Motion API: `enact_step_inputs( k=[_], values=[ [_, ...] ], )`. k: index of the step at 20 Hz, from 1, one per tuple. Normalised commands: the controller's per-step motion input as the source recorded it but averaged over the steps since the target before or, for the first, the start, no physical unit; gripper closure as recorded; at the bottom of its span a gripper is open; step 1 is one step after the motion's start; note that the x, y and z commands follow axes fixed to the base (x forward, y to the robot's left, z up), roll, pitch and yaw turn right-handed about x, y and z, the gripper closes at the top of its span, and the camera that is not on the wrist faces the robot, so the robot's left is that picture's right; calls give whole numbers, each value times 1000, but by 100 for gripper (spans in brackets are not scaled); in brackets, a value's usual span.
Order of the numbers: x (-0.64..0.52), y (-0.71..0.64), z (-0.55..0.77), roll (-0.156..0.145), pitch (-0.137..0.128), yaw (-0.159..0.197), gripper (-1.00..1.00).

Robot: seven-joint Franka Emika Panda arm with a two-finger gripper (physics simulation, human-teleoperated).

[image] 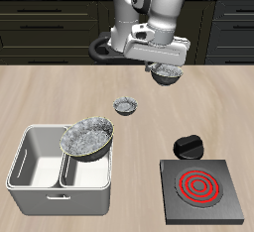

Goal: Place the largest bowl in the left side of the drainer and the medium bowl in the right side

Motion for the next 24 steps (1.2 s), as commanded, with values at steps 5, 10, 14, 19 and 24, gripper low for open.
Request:
enact_step_inputs(
  k=[5,10,14,19,24],
  values=[
    [118,-360,216,0,36,9,100],
    [184,-579,199,-56,1,22,100],
    [207,-625,171,-27,43,26,100],
    [-44,-485,195,-33,-4,-6,100],
    [-101,-541,350,-73,-52,64,100]
  ],
)
